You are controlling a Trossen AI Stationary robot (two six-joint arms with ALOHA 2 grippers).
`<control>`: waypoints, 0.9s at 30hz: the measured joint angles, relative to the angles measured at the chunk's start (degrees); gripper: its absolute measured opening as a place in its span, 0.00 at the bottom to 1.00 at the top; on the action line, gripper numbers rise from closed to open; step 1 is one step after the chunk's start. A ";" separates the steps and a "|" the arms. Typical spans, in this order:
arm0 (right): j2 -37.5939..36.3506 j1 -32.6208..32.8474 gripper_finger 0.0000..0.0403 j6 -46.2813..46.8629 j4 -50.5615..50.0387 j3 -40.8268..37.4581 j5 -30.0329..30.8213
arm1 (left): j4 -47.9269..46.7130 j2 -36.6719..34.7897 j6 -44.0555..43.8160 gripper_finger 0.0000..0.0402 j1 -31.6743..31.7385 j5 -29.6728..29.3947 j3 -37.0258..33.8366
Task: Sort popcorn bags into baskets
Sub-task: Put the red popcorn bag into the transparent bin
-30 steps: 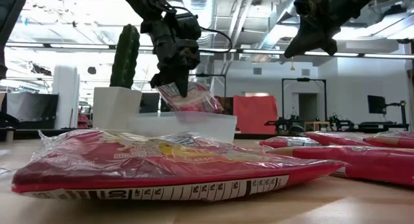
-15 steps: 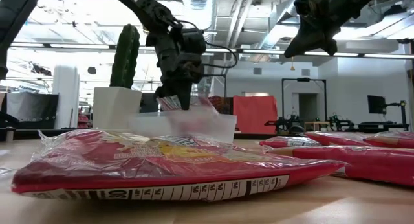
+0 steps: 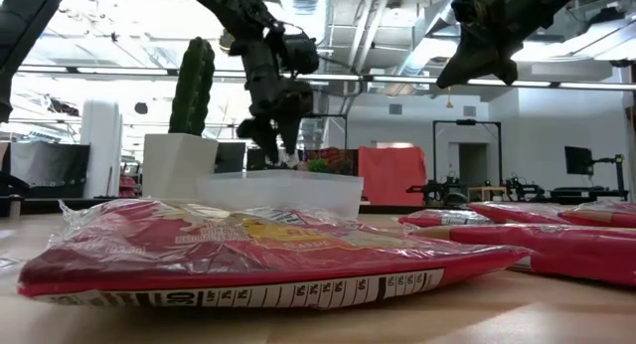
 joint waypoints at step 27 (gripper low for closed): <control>16.00 4.01 0.04 -7.42 11.02 0.00 -9.35 | 43.27 -25.42 -84.60 0.48 -45.23 -20.62 -43.84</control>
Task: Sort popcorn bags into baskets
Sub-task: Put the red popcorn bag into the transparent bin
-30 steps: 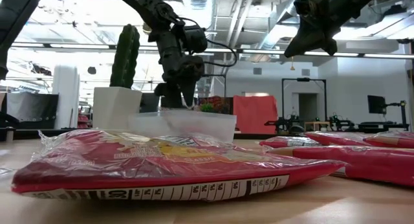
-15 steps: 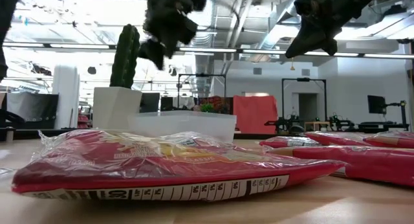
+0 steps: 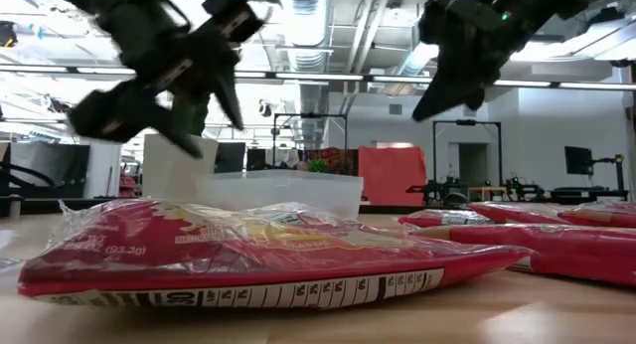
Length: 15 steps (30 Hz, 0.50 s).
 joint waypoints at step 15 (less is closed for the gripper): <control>20.66 6.25 0.04 12.38 16.19 1.10 4.32 | 0.73 0.37 -24.08 0.48 -12.57 -24.12 -6.73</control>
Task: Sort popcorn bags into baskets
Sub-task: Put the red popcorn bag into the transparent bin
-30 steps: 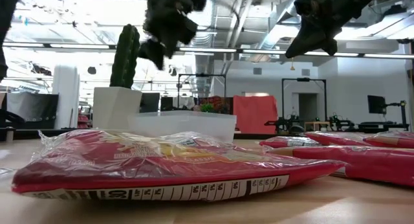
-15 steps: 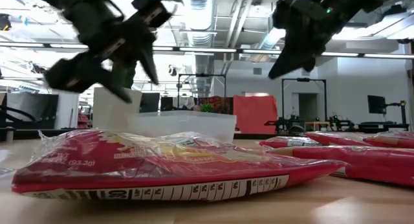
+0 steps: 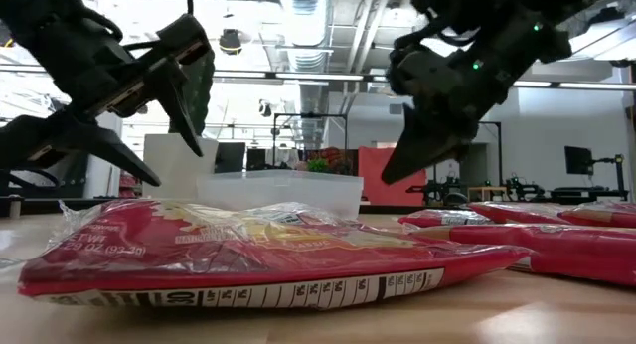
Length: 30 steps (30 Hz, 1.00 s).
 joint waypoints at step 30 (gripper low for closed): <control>22.13 1.82 0.06 -13.60 -0.70 22.05 -9.78 | 20.95 17.78 -3.29 0.46 1.23 -1.49 0.48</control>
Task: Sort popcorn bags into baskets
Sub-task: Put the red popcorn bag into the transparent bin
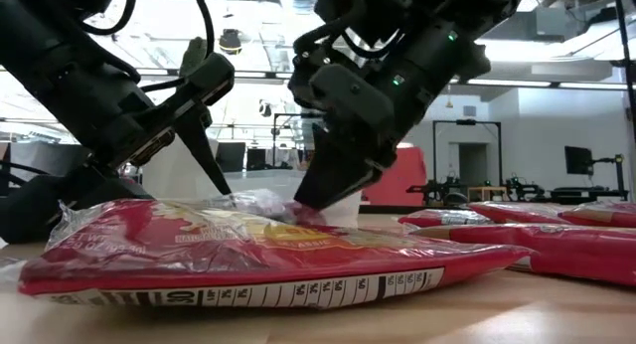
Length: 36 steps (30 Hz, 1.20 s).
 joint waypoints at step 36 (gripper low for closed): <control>-46.90 -7.67 0.07 -12.39 -35.92 0.07 18.98 | -22.77 -33.07 37.22 0.00 16.17 19.02 8.06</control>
